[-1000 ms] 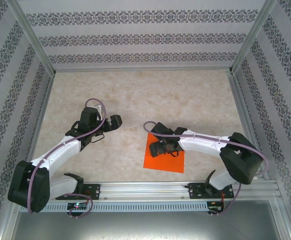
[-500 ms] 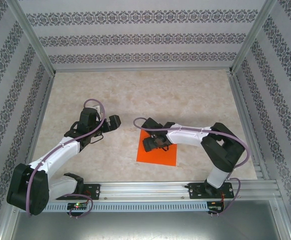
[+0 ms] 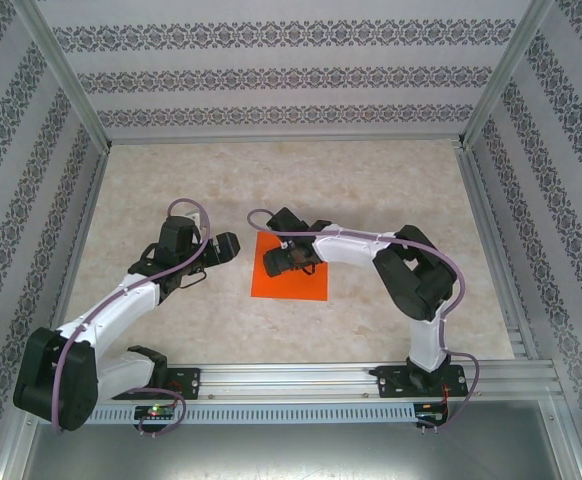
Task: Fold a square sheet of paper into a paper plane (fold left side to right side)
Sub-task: Move the square sheet of paper to the center of the table, then pick up the square sheet of paper from the center of the table.
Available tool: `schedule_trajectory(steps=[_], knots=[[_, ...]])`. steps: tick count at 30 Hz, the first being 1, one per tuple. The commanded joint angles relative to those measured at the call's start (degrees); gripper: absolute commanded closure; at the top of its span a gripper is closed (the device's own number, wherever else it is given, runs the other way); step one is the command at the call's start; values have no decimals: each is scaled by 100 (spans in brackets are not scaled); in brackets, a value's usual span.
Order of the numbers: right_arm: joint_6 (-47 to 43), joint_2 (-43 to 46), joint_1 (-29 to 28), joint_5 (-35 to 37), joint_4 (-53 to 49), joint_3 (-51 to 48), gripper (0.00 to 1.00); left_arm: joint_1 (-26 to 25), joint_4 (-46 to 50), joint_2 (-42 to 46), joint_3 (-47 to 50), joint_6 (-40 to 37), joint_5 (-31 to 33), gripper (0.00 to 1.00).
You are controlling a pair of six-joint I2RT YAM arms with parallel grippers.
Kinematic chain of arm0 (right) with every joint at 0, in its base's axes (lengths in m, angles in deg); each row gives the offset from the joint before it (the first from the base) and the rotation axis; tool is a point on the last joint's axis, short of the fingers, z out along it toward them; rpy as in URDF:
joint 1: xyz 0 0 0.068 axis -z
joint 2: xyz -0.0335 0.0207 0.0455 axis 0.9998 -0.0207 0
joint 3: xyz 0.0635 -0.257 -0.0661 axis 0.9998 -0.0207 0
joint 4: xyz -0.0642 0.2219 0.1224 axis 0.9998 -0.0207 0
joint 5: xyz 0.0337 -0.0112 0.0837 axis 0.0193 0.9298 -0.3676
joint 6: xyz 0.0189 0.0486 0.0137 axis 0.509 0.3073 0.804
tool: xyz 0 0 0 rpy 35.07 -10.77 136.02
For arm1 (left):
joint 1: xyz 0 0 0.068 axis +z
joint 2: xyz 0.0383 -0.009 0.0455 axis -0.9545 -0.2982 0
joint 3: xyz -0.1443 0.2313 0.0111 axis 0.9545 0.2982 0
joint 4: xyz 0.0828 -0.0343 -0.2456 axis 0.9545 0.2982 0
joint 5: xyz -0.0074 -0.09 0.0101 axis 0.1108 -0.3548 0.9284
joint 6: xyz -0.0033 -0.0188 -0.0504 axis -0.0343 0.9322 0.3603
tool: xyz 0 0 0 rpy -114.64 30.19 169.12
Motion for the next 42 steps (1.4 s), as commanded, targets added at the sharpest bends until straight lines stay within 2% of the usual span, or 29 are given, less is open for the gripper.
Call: schedule_trajectory(steps=[1, 4, 10, 15, 21, 28, 35, 42], knots=[[-156, 605, 159, -125, -97, -81, 13, -47, -106, -264, -174, 59, -501, 22], [-145, 862, 468, -101, -111, -247, 12, -217, -402, -549, -180, 196, -637, 31], [-337, 648, 1003, -1, -185, -224, 11, -820, -681, -1334, -349, 410, -735, 39], [-343, 324, 1262, -111, -157, -120, 9, -1319, -873, -1765, -371, 610, -528, 40], [-252, 99, 1316, -182, -138, -93, 7, -1544, -745, -2174, -484, 658, -423, 40], [-28, 5, 1298, -629, -18, -291, 8, -1638, -609, -2492, -549, 706, -359, 43], [164, 34, 1112, -1066, 132, -532, 11, -1680, -497, -2694, -636, 689, -283, 47], [200, 356, 891, -1086, 114, -710, 11, -1680, -443, -2655, -677, 684, -222, 47]])
